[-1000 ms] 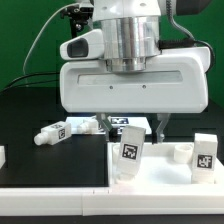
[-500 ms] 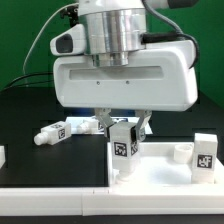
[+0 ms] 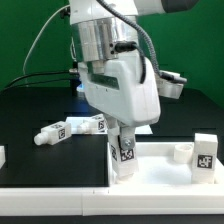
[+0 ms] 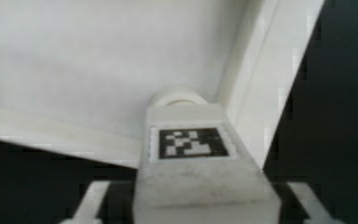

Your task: Assemble square table

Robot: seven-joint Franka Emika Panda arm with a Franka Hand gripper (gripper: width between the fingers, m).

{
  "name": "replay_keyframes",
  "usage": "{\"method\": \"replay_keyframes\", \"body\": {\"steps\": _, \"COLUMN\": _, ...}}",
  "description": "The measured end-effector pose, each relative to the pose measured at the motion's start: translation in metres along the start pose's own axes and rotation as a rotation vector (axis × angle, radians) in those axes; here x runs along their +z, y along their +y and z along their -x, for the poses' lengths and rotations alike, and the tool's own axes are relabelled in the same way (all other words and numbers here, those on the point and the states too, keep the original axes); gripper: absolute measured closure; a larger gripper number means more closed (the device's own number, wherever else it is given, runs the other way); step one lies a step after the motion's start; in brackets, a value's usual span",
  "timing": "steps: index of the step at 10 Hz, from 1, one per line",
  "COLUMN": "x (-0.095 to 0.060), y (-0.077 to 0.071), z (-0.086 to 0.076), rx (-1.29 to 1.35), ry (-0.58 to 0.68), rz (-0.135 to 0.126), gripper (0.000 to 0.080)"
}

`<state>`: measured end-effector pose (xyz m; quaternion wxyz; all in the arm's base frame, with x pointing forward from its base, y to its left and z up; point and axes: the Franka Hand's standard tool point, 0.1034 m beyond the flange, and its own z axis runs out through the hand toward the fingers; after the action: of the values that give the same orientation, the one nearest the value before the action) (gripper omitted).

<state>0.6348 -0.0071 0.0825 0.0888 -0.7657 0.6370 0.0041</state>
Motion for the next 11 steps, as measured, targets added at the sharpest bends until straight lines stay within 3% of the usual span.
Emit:
{"method": "replay_keyframes", "body": {"steps": 3, "x": 0.004, "y": -0.002, "z": 0.016, "rx": 0.226, "ry": -0.011, "rz": 0.002, "gripper": 0.0511}}
{"method": "replay_keyframes", "body": {"steps": 6, "x": 0.002, "y": 0.001, "z": 0.014, "rx": 0.021, "ry": -0.019, "rz": 0.015, "gripper": 0.0451}}
{"method": "replay_keyframes", "body": {"steps": 7, "x": -0.001, "y": 0.001, "z": 0.016, "rx": -0.148, "ry": -0.024, "rz": 0.028, "gripper": 0.0263}}
{"method": "replay_keyframes", "body": {"steps": 8, "x": -0.003, "y": 0.0, "z": 0.018, "rx": -0.349, "ry": -0.028, "rz": 0.046, "gripper": 0.0174}}
{"method": "replay_keyframes", "body": {"steps": 11, "x": -0.002, "y": 0.001, "z": 0.019, "rx": -0.599, "ry": -0.034, "rz": 0.053, "gripper": 0.0156}}
